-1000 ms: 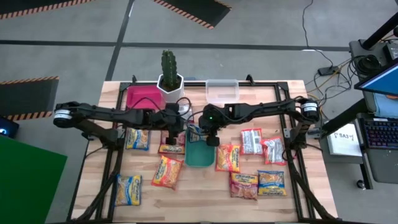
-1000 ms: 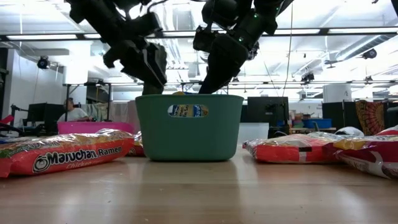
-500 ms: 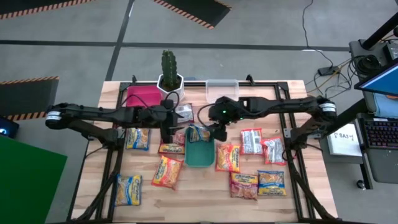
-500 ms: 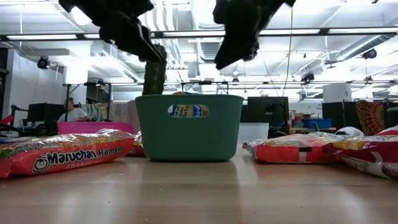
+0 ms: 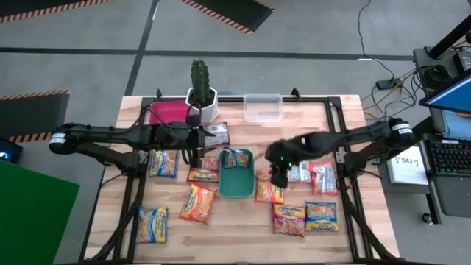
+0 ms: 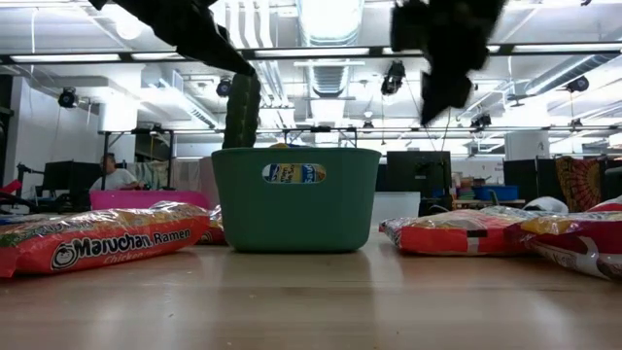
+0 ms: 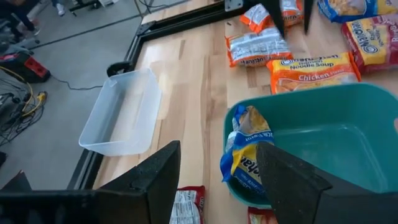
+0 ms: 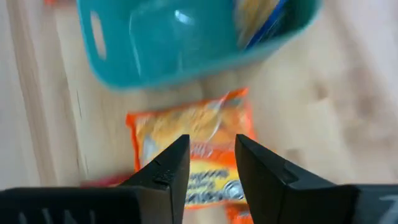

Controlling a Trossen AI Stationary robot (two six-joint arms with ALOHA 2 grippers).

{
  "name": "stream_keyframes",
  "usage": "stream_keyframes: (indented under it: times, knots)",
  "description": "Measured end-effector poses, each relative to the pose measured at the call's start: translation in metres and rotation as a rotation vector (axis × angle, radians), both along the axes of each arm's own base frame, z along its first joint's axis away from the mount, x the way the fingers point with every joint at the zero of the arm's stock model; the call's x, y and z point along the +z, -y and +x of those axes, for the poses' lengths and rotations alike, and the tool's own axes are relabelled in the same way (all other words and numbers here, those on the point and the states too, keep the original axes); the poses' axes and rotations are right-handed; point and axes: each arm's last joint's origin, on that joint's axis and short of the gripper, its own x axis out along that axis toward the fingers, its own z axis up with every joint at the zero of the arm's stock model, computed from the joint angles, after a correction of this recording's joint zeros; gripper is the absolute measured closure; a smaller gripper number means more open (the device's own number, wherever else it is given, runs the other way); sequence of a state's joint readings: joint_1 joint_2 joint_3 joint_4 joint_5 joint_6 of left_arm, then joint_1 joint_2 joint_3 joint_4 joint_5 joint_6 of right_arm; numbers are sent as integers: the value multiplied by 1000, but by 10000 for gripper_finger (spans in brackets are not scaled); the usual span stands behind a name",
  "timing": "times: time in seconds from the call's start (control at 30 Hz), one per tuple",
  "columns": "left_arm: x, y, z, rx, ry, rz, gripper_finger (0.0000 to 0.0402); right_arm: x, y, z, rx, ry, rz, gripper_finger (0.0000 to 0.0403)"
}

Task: Sort Maruchan noodles
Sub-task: Put the orange noodle pack into the transparent bin

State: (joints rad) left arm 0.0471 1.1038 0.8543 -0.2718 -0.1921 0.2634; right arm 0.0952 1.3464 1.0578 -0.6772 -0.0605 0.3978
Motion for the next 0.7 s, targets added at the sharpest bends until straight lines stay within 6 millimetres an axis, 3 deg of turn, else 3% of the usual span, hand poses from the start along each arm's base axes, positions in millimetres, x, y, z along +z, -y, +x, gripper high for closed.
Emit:
stream_keyframes:
  times: [0.13, 0.33, 0.5, 0.7]
  knots:
    - [0, 0, 0, 0, 1, 0, 208, -37, -17, -9, 18, -17, 26, 311]
    - [0, 0, 0, 0, 1, 0, 208, -79, -26, -16, -23, -4, 73, 358]
    - [1, 0, 1, -2, 9, 5, 208, -98, -26, -16, -59, -22, 77, 388]
    - [2, 0, 2, -3, 27, 7, 208, -105, -21, -10, -122, -14, -16, 394]
